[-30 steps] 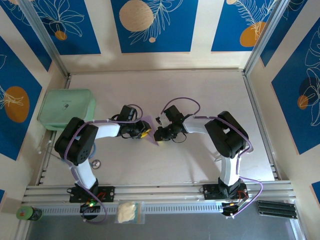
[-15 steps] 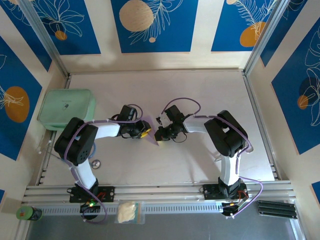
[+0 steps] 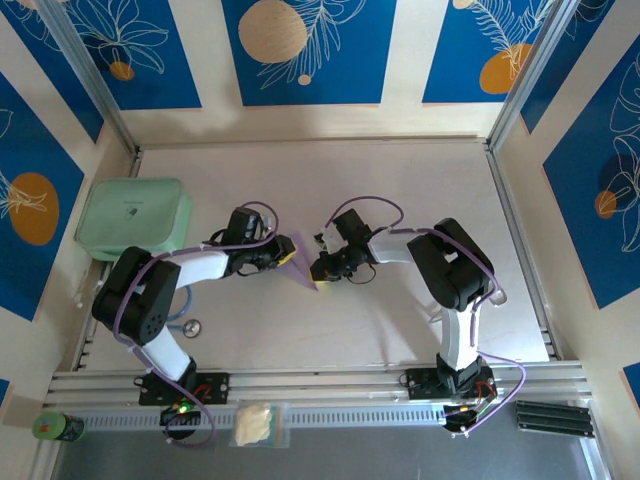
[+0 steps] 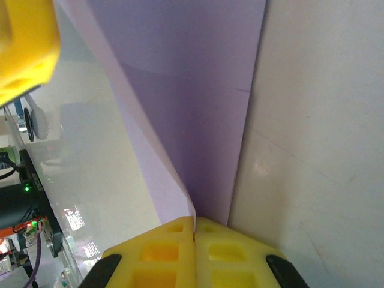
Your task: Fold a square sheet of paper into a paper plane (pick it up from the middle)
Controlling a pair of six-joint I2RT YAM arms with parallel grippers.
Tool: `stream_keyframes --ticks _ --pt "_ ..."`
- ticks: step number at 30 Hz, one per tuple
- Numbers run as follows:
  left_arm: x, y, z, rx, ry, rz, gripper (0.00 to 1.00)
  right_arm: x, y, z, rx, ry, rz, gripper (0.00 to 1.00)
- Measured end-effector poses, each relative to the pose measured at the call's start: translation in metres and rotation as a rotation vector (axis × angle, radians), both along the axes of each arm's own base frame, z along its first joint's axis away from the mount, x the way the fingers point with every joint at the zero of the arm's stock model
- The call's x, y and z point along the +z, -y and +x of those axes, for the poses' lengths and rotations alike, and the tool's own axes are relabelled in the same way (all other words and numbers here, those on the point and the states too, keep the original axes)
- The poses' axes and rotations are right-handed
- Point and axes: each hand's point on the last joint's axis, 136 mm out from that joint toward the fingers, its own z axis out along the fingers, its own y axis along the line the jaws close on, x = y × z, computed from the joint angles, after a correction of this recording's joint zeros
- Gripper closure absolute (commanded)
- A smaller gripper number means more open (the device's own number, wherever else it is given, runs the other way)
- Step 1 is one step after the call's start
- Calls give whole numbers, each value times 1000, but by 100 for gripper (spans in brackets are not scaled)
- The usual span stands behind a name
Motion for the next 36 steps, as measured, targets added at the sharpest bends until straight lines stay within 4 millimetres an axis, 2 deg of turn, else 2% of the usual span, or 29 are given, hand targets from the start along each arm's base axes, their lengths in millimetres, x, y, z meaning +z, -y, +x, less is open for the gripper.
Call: stream_keyframes --ticks 14,24,36 --pt "-15 13 3 -57 39 -63 84 0 1 2 -15 -34 24 96" --pt "-22 20 5 -71 30 -104 85 1 1 1 -14 -45 34 87" --pt "-22 21 5 -77 35 -112 85 0 2 2 -19 -53 33 92"
